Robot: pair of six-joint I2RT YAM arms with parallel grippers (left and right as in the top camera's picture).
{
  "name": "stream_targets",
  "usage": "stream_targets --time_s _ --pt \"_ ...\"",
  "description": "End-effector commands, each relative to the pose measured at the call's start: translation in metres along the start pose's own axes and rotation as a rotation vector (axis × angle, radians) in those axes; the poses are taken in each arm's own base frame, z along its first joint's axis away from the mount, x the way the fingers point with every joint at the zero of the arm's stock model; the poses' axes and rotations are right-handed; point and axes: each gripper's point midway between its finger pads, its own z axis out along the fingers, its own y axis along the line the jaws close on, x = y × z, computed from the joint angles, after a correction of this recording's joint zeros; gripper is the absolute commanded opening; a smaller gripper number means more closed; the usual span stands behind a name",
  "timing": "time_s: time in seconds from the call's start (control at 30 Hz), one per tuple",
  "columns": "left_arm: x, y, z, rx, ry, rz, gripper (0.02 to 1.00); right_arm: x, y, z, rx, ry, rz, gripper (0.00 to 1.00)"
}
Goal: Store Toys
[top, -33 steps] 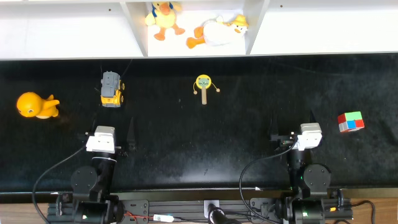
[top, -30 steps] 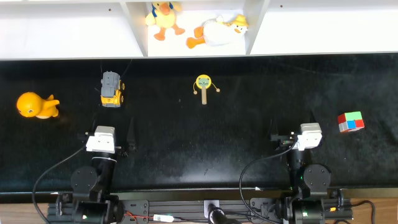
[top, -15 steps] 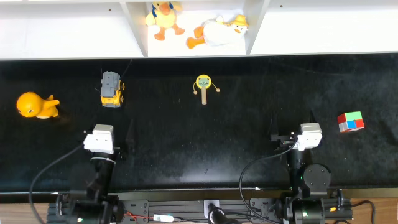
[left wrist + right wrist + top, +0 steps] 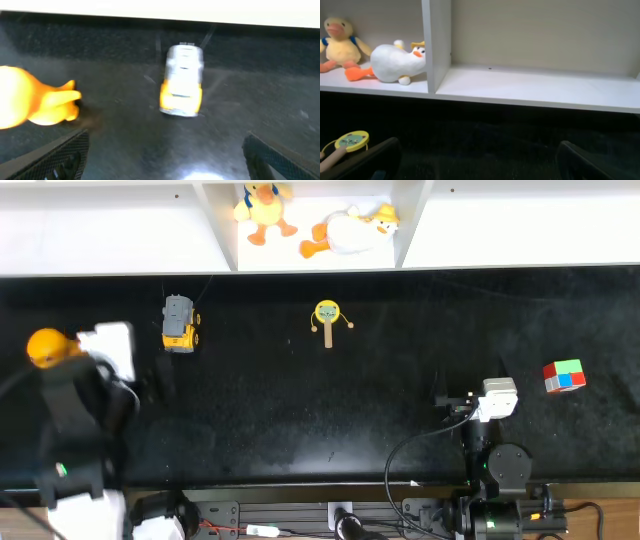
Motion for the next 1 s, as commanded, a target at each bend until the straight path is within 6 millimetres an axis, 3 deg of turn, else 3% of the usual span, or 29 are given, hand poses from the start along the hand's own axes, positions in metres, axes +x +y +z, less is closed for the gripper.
stream_targets --time_s 0.03,0.2,0.57,0.73,0.8,0.87,1.0 --pt "-0.019 0.028 0.009 0.046 0.014 0.002 0.993 0.003 -0.001 0.000 0.008 0.000 0.004 0.996" --pt "-0.009 0.074 0.005 -0.042 0.090 0.009 0.996 0.003 -0.001 0.000 0.008 0.000 0.004 0.996" --pt "-0.019 0.121 -0.023 -0.135 -0.027 0.058 0.996 0.003 -0.001 0.000 0.008 0.000 0.004 0.998" --pt "-0.030 0.138 -0.010 -0.161 -0.046 0.219 0.996 0.003 -0.001 0.000 0.008 0.000 0.004 0.996" --pt "-0.033 0.130 -0.004 -0.099 -0.070 0.216 0.996 0.003 -0.001 0.000 0.008 0.000 0.004 0.998" --pt "-0.031 0.123 0.004 -0.035 -0.074 0.201 0.996 0.003 -0.001 0.000 0.008 0.000 0.004 0.998" --pt "-0.018 0.131 0.023 -0.004 -0.022 0.162 0.998 0.003 -0.001 0.000 0.008 0.000 0.004 0.996"
